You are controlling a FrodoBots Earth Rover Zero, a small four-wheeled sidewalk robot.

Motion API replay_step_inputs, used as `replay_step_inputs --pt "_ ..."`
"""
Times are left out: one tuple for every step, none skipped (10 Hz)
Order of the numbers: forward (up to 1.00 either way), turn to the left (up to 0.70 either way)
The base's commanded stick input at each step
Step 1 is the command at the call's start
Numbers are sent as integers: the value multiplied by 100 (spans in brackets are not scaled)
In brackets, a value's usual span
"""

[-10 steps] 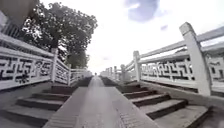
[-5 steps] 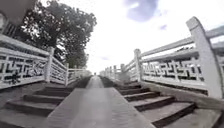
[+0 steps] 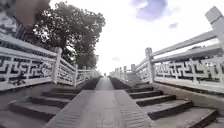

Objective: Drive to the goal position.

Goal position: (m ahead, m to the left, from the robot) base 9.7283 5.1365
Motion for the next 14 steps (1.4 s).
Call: replay_step_inputs --pt "45 0" --pt "45 0" --pt "45 0" --pt "45 0" --pt "45 0" --pt "45 0" --pt "45 0" --pt "45 0" --pt "45 -13" --pt "45 -27" --pt "45 -27" --pt "45 -27" --pt "45 -27" --pt "45 -20"
